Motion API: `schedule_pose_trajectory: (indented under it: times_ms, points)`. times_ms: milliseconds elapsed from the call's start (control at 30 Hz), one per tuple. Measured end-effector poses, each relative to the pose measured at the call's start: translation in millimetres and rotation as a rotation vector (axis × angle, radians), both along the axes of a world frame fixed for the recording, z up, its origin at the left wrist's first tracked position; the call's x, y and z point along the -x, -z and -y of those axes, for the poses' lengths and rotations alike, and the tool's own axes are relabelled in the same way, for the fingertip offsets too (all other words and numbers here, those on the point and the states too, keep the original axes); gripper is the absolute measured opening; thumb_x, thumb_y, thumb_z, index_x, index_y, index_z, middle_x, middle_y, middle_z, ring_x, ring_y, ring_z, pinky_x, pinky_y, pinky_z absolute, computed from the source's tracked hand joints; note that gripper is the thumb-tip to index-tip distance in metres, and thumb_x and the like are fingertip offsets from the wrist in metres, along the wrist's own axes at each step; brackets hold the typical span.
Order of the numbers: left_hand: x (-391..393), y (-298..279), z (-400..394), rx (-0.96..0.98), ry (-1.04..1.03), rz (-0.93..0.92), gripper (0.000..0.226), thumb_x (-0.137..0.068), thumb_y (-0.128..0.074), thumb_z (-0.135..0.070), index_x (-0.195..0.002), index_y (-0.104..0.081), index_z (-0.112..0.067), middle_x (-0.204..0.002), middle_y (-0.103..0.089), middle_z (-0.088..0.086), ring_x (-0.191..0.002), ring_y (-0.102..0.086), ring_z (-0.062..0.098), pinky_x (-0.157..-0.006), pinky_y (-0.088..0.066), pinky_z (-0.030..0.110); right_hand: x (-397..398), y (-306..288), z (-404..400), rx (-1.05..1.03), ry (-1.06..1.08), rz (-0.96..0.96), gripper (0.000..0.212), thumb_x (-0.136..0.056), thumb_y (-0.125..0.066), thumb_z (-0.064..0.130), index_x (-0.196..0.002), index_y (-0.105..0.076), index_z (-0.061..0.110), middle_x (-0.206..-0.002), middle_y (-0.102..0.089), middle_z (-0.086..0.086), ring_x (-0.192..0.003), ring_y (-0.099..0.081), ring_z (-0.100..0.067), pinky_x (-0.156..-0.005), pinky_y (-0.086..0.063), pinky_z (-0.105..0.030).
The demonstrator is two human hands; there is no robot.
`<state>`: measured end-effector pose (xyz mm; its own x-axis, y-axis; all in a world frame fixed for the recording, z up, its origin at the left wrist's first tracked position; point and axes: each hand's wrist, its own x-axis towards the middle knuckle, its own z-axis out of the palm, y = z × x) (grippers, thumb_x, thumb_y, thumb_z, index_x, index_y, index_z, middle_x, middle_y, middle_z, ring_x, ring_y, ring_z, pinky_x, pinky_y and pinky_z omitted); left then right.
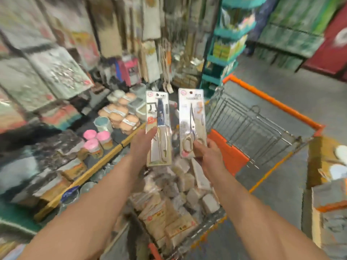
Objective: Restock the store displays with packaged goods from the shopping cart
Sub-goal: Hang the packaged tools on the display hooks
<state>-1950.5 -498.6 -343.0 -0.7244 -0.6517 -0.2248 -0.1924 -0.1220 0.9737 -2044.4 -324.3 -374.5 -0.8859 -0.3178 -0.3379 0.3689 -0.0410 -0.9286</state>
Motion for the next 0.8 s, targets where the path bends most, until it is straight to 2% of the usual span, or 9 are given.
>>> schedule_pose_trajectory:
  times_ms: [67,167,267,333,433,533,600,700,800]
  points:
    - [-30,-23,23,-0.044,-0.047,-0.082,0.013,-0.094,-0.063,-0.026,-0.1,-0.069,-0.016,-0.099,-0.073,0.005,-0.099,-0.067,0.028,-0.09,-0.051,0.039,-20,-28,27,0.002,-0.075,-0.029,0.015,-0.088,-0.068,0.009,-0.1,-0.061,0.014,-0.081,-0.067,-0.005,-0.065,-0.062,-0.012,-0.065,-0.052,-0.032]
    - [-70,-61,67,-0.014,-0.109,-0.135,0.012,-0.095,-0.06,-0.013,-0.093,-0.072,-0.013,-0.089,-0.075,0.007,-0.081,-0.069,0.024,-0.082,-0.052,0.036,-47,-67,83,0.047,-0.195,-0.111,0.015,-0.084,-0.071,0.008,-0.097,-0.064,0.01,-0.076,-0.064,-0.01,-0.057,-0.059,-0.015,-0.053,-0.048,-0.027]
    - [-105,-105,119,0.009,-0.194,-0.195,0.009,-0.094,-0.061,-0.009,-0.092,-0.069,-0.011,-0.085,-0.072,0.011,-0.078,-0.065,0.026,-0.076,-0.05,0.035,-74,-102,150,0.13,-0.29,-0.203,0.012,-0.088,-0.067,0.001,-0.095,-0.068,0.011,-0.084,-0.072,-0.01,-0.074,-0.067,-0.023,-0.069,-0.054,-0.038]
    - [-122,-134,153,0.024,-0.246,-0.256,0.007,-0.093,-0.063,-0.007,-0.094,-0.069,-0.011,-0.088,-0.073,0.012,-0.078,-0.066,0.026,-0.078,-0.053,0.038,-91,-128,193,0.175,-0.335,-0.227,0.017,-0.088,-0.066,0.001,-0.104,-0.067,0.006,-0.093,-0.074,-0.012,-0.081,-0.069,-0.024,-0.069,-0.056,-0.035]
    - [-143,-178,200,0.076,-0.312,-0.328,0.01,-0.094,-0.059,-0.003,-0.101,-0.066,-0.005,-0.086,-0.071,0.01,-0.067,-0.068,0.016,-0.063,-0.055,0.024,-109,-163,254,0.214,-0.349,-0.244,0.022,-0.084,-0.071,0.006,-0.105,-0.065,0.01,-0.101,-0.074,-0.016,-0.087,-0.07,-0.029,-0.079,-0.058,-0.045]
    - [-152,-213,242,0.102,-0.325,-0.372,0.01,-0.096,-0.056,-0.002,-0.095,-0.065,-0.007,-0.082,-0.071,0.004,-0.061,-0.069,0.007,-0.053,-0.052,0.019,-114,-192,308,0.23,-0.365,-0.284,0.027,-0.075,-0.077,0.019,-0.1,-0.066,0.015,-0.096,-0.076,-0.008,-0.092,-0.072,-0.029,-0.09,-0.055,-0.055]
    - [-154,-233,270,0.137,-0.317,-0.372,0.01,-0.096,-0.059,-0.004,-0.097,-0.066,-0.01,-0.085,-0.074,0.003,-0.07,-0.071,0.009,-0.062,-0.054,0.022,-116,-207,339,0.227,-0.364,-0.327,0.023,-0.082,-0.075,0.017,-0.103,-0.065,0.015,-0.099,-0.075,-0.007,-0.093,-0.071,-0.029,-0.089,-0.055,-0.054]
    - [-149,-249,296,0.152,-0.291,-0.353,0.011,-0.093,-0.064,-0.011,-0.103,-0.068,-0.01,-0.095,-0.076,0.006,-0.091,-0.072,0.023,-0.086,-0.057,0.041,-110,-210,372,0.22,-0.364,-0.304,0.037,-0.087,-0.072,0.022,-0.121,-0.06,0.013,-0.112,-0.071,-0.009,-0.099,-0.069,-0.027,-0.085,-0.058,-0.046]
    - [-144,-253,317,0.163,-0.304,-0.297,0.023,-0.086,-0.073,-0.02,-0.106,-0.07,-0.01,-0.096,-0.076,0.005,-0.093,-0.072,0.025,-0.092,-0.055,0.048,-103,-207,397,0.177,-0.382,-0.255,0.05,-0.087,-0.071,0.027,-0.131,-0.053,0.01,-0.121,-0.066,-0.012,-0.102,-0.067,-0.029,-0.077,-0.06,-0.039]
